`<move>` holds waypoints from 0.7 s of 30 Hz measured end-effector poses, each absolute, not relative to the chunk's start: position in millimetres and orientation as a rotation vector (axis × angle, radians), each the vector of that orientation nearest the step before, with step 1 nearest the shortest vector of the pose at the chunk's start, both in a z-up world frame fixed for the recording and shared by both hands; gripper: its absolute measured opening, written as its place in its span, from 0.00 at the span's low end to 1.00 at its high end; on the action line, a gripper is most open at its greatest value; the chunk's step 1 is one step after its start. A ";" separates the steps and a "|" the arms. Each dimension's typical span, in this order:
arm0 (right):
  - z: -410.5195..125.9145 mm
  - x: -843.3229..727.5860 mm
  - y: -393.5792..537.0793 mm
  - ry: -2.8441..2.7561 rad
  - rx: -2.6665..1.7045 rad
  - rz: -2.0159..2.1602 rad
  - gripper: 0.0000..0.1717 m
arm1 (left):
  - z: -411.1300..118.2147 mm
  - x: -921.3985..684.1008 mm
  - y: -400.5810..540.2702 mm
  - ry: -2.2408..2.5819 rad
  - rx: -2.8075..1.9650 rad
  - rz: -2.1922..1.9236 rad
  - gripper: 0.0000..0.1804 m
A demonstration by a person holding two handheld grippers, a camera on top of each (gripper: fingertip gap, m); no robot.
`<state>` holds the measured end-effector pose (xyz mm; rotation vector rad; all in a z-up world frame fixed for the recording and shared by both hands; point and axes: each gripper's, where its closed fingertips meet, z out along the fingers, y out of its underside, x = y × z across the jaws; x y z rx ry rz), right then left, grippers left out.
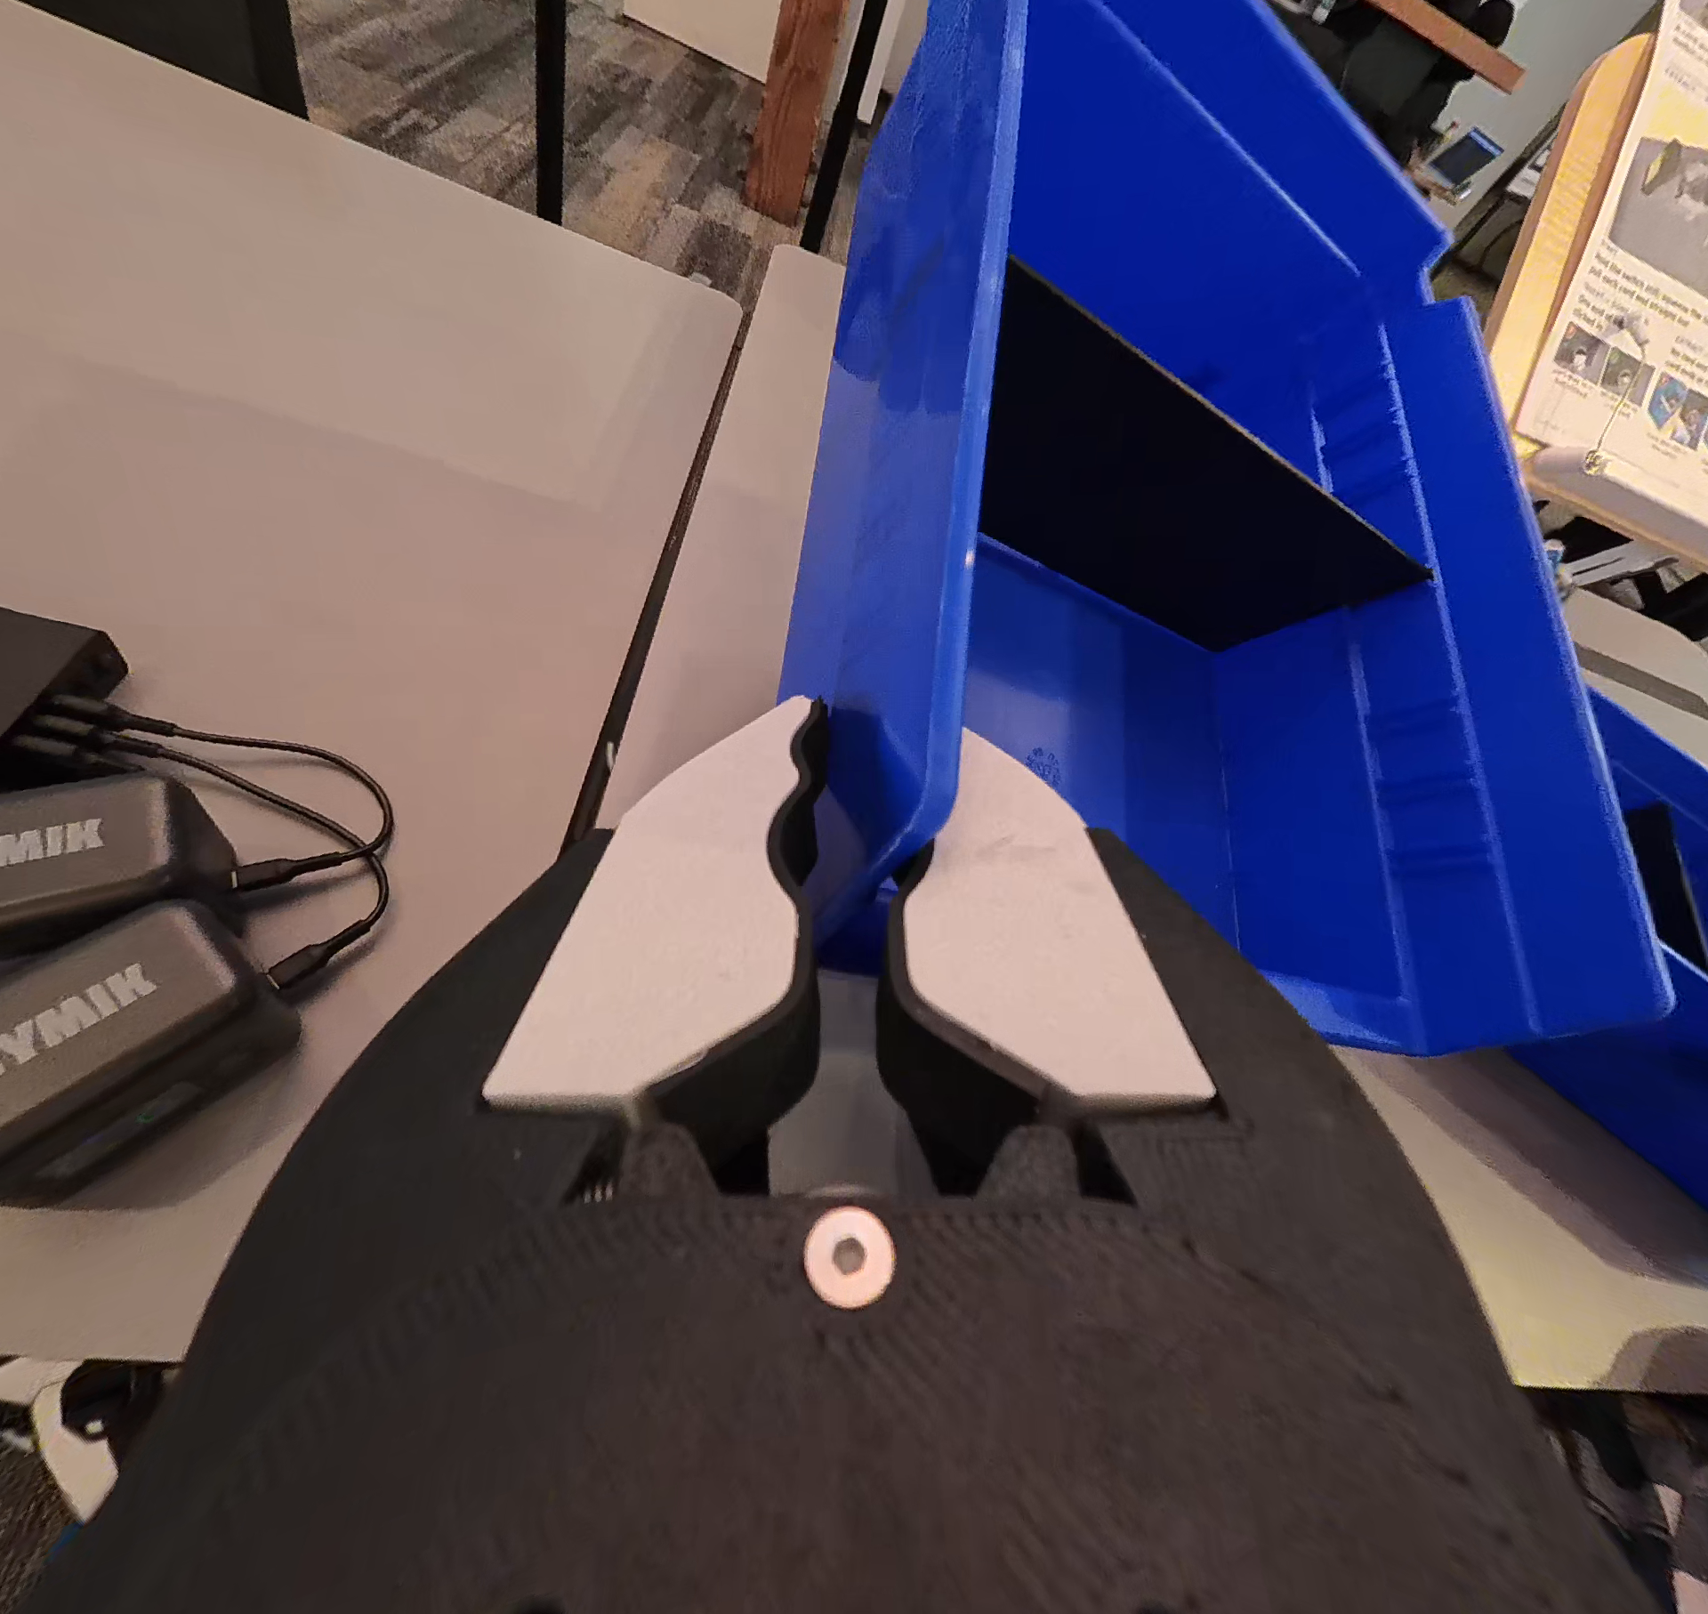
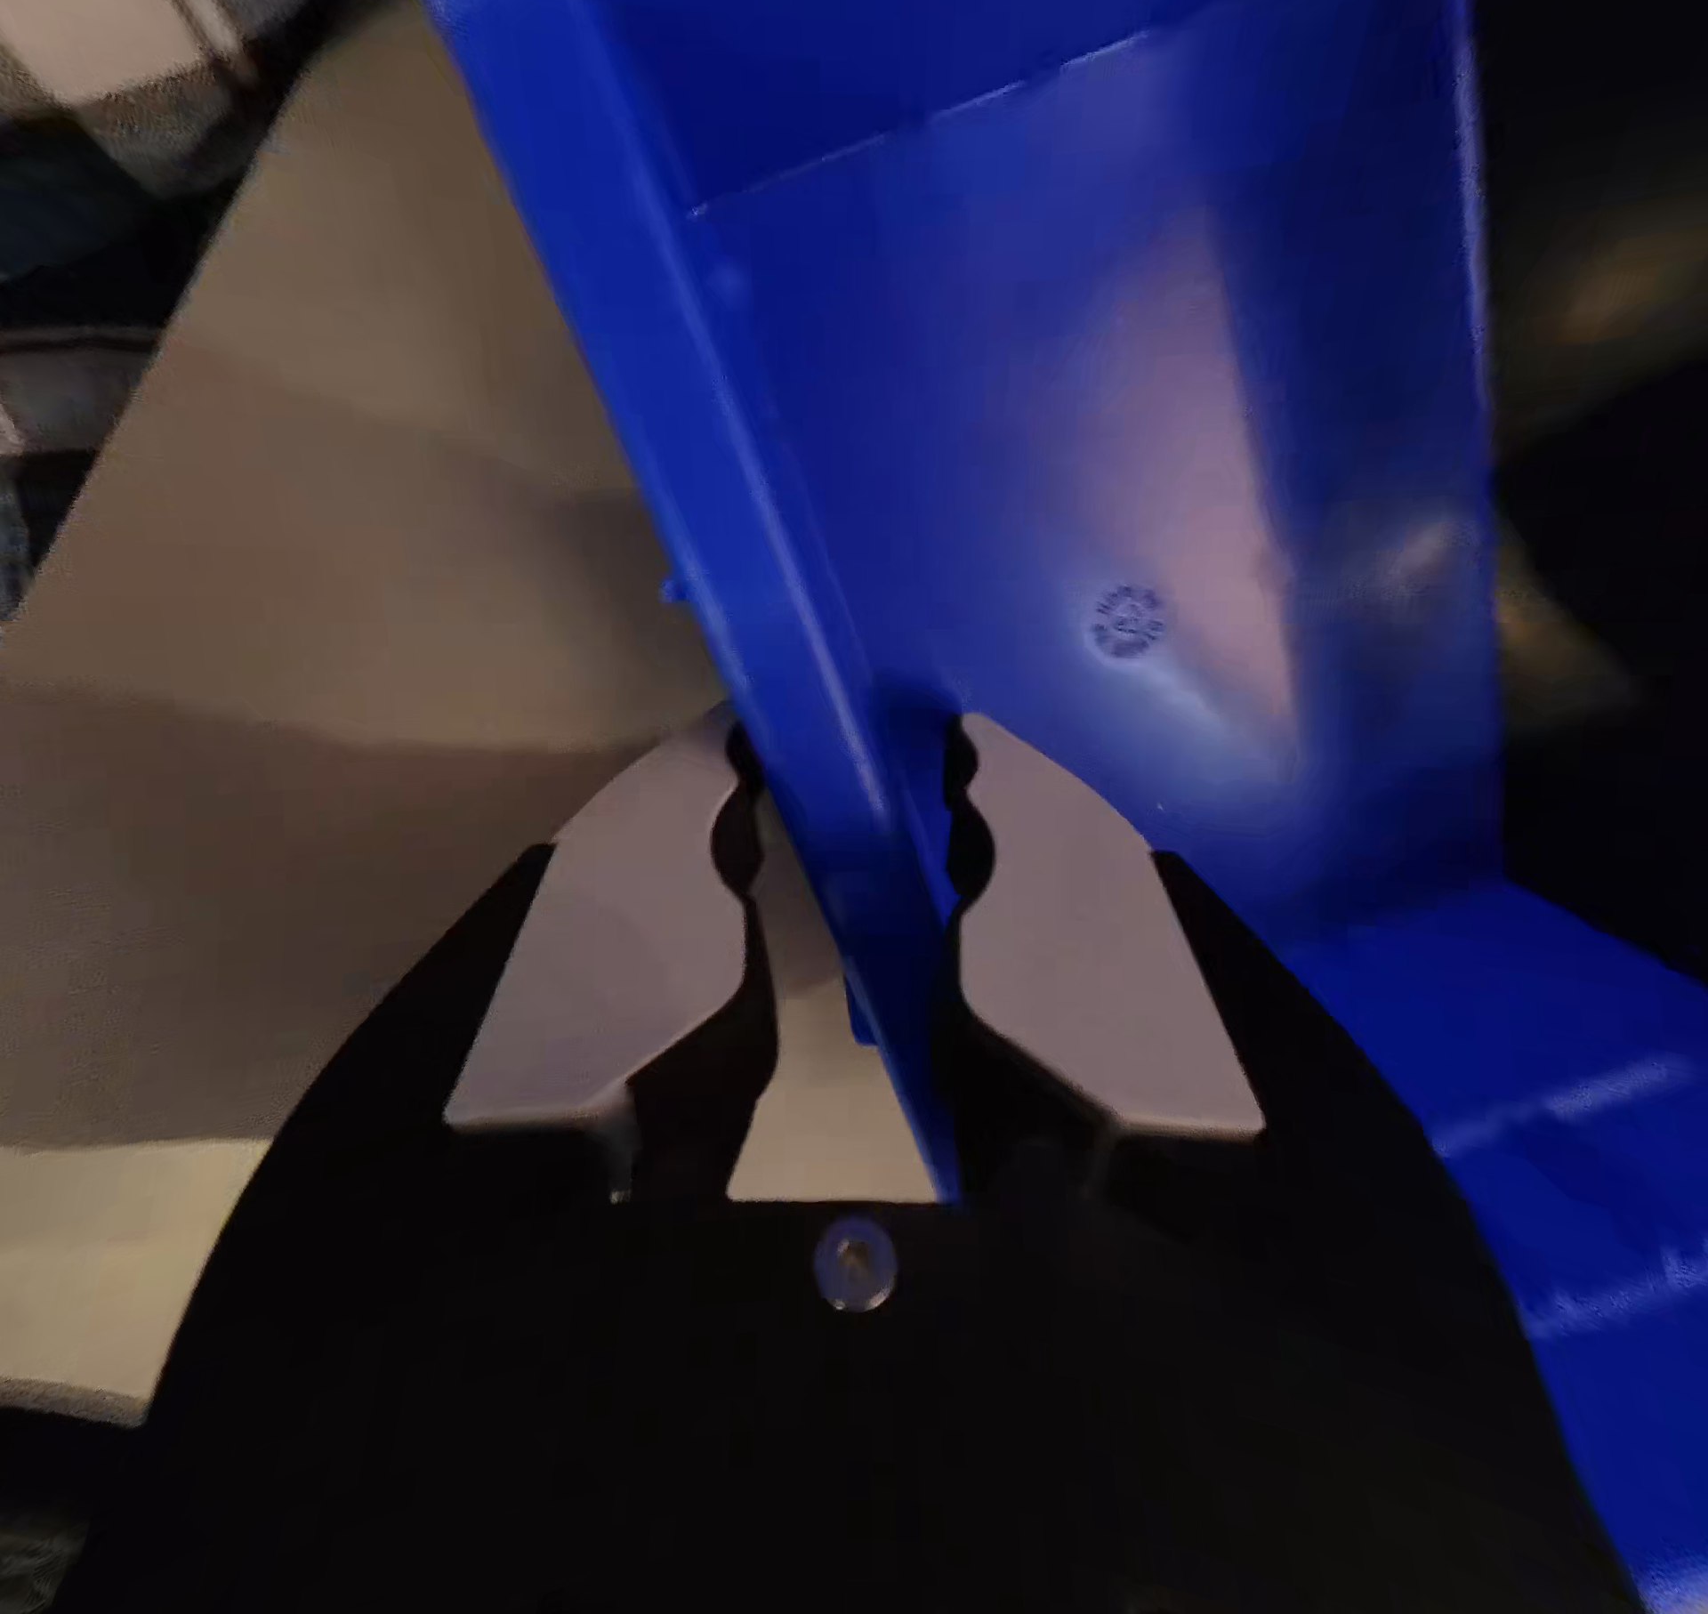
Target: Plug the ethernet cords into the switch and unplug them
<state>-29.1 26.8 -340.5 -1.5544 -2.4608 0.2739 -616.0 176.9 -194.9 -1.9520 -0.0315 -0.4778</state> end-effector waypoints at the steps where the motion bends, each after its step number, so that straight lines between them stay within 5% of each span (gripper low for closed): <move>1: -341.2 -33.6 26.0 -2.485 -1.531 0.291 0.18 | -194.1 -617.3 175.4 -0.038 -1.944 -0.483 0.05; 21: -344.3 -260.6 213.1 -2.208 -1.913 0.178 0.16 | -183.9 -673.9 136.7 -0.126 -1.850 -0.433 0.05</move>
